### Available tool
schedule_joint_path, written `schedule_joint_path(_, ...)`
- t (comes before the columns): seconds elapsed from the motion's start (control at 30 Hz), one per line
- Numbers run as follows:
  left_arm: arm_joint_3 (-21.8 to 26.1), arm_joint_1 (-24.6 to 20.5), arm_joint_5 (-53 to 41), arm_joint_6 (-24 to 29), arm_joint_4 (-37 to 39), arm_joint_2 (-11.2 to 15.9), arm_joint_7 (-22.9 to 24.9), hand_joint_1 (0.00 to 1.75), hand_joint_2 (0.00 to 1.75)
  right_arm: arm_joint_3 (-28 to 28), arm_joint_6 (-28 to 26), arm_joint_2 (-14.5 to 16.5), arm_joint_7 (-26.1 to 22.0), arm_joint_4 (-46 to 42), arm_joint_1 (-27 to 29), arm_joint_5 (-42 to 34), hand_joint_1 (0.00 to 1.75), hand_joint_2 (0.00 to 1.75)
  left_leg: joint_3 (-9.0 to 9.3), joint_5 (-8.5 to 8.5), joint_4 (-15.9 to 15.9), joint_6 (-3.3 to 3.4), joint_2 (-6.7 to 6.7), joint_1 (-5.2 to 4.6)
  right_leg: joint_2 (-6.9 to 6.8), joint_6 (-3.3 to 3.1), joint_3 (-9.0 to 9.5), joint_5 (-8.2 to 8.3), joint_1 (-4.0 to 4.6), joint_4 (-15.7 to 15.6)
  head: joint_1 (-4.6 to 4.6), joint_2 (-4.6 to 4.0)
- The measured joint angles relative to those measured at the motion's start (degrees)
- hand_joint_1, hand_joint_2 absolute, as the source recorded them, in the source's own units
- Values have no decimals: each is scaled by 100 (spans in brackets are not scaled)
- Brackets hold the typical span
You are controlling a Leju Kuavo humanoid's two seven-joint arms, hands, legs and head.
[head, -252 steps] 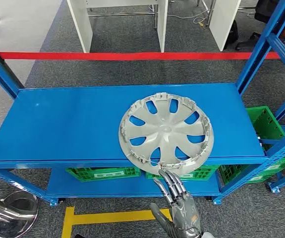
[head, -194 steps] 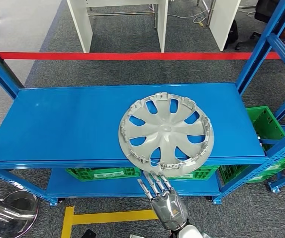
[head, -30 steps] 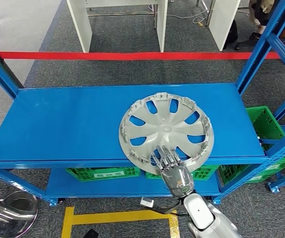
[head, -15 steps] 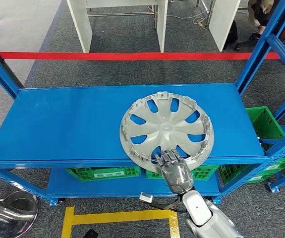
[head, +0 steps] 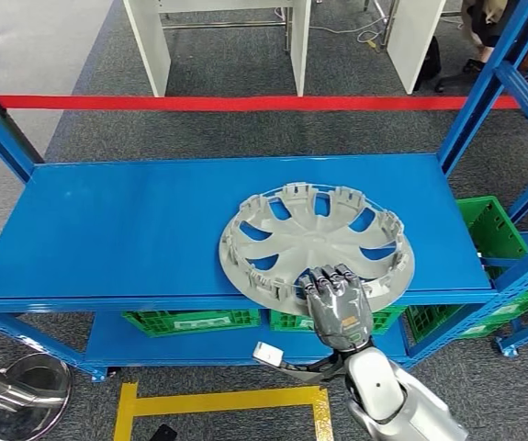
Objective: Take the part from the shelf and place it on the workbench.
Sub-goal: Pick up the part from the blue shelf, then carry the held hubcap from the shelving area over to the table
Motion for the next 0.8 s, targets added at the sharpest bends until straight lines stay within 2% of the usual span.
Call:
schedule_joint_path(0.07,15,7,4,25,0,0,13,0,0,24,2,-175,-169,-368,-62,-8,175,175,-2,0,1,0,1,0,3,1,-3,1,-1,0,-1,0)
schedule_joint_path(0.13,27,11,1,52,0,-1,36,0,0,-86,2,-309,-689,-769,-71,-15,175,175,-2,0,2,0,2,0,4,1,-5,2,0,0,-1,0)
schedule_joint_path(0.27,32,12,-25,78,0,-3,116,0,0,-804,2,-239,-2574,-1612,365,-13,175,175,-8,0,4,0,-5,2,-10,2,-5,1,1,0,-1,0)
schedule_joint_path(0.33,32,10,-36,83,0,-6,137,0,0,-1206,3,-74,-3197,-1943,632,-13,175,175,-12,-1,3,1,-6,2,-12,2,-7,-1,2,0,-1,0)
schedule_joint_path(0.47,32,7,-42,85,0,-11,139,0,0,-1758,8,169,-3617,-2317,909,-13,175,175,-14,-1,1,1,-3,2,-6,2,-9,-1,3,0,1,0)
schedule_joint_path(0.63,32,3,-49,101,0,-14,158,0,0,-2312,10,687,-4617,-2678,1315,-13,175,175,-14,-1,3,1,-1,2,-3,3,-9,0,2,0,0,0)
schedule_joint_path(0.8,32,0,-52,99,0,-20,187,0,0,-2565,14,1099,-4861,-2875,1525,-13,175,175,-14,-1,3,1,-1,2,-2,3,-9,0,3,0,-1,0)
